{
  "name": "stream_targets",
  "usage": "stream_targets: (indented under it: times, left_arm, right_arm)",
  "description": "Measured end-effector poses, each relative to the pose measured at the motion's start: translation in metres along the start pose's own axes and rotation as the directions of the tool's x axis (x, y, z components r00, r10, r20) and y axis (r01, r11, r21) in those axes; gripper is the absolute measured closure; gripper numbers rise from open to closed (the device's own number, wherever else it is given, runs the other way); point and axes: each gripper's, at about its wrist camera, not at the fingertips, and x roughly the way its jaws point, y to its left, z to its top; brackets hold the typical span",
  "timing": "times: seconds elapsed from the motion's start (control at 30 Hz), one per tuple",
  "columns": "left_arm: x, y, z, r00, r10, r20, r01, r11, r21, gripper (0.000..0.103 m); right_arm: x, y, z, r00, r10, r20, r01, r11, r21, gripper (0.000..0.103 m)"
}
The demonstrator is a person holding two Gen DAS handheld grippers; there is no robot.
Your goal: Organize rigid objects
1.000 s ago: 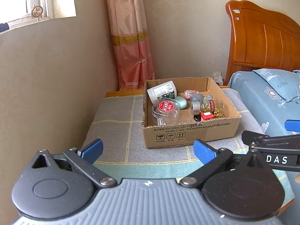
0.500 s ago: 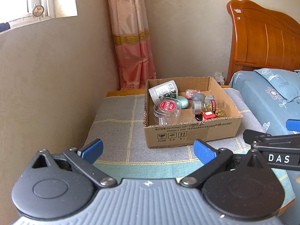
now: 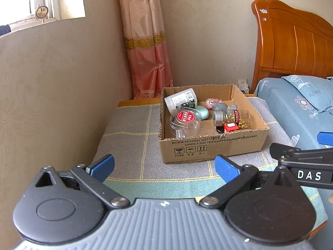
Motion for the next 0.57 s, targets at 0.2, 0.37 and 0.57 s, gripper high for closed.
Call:
stream_targets:
  times: [0.2, 0.37, 0.57]
  left_arm:
    - [-0.0008, -0.0007, -0.0009, 1.0, 0.001, -0.002, -0.001, 1.0, -0.002, 0.001]
    - [-0.001, -0.0009, -0.0012, 1.0, 0.001, -0.002, -0.001, 1.0, -0.001, 0.001]
    - [-0.0017, -0.0011, -0.0014, 1.0, 0.001, -0.003, -0.001, 1.0, -0.002, 0.001]
  right_arm:
    - [-0.0001, -0.0006, -0.0009, 1.0, -0.001, 0.0, 0.001, 1.0, -0.002, 0.0]
    - [-0.0001, -0.0004, -0.0009, 1.0, -0.001, 0.0, 0.001, 1.0, -0.001, 0.0]
    - [-0.0003, -0.0004, -0.0014, 1.0, -0.003, 0.001, 0.003, 1.0, -0.003, 0.0]
